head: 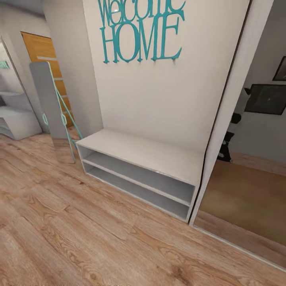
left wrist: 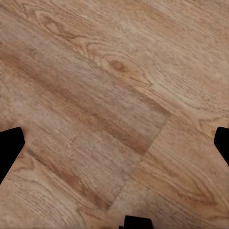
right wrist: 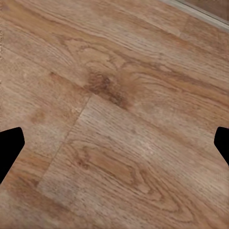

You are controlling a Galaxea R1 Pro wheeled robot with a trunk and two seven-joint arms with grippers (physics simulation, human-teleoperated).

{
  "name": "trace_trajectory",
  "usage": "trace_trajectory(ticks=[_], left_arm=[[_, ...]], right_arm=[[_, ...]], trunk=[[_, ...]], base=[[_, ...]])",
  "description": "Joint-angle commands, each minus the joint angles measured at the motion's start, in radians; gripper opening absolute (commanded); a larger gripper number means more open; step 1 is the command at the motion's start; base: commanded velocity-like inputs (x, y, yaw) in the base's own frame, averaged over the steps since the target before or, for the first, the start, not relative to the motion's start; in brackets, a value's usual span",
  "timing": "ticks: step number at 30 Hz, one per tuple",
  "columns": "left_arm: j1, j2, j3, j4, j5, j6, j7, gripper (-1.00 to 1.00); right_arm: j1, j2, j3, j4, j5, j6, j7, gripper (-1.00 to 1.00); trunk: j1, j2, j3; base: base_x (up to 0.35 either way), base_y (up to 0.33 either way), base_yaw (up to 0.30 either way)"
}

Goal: Pick up the two gym shoes and the two sandals from the corridor floor and place them onto the hallstand (shoe rack) in the corridor, making sure they are on the rack and not on the floor. Arrange them so the two gym shoes are next to each other and the two sandals are next to each other.

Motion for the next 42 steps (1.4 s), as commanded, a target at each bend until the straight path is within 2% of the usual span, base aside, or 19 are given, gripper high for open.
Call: trace_trajectory(ticks=[1, 26, 42], left_arm=[[-0.001, 0.000, 0.003, 0.001, 0.001, -0.003, -0.001, 1.00], [-0.001, 0.001, 0.004, 0.001, 0.001, -0.003, -0.001, 1.00], [-0.001, 0.002, 0.005, 0.001, 0.001, -0.002, -0.001, 1.00]], right_arm=[[0.000, 0.000, 0.000, 0.000, 0.000, -0.003, -0.001, 1.00], [0.000, 0.000, 0.001, 0.002, 0.002, -0.003, -0.001, 1.00], [0.000, 0.000, 0.005, 0.002, 0.003, -0.002, -0.001, 1.00]], trunk=[[0.004, -0.008, -0.004], [0.100, -0.183, -0.083], [0.161, -0.295, -0.148]], base=[[0.000, 0.000, 0.194], [0.000, 0.000, 0.267], [0.000, 0.000, 0.236]])
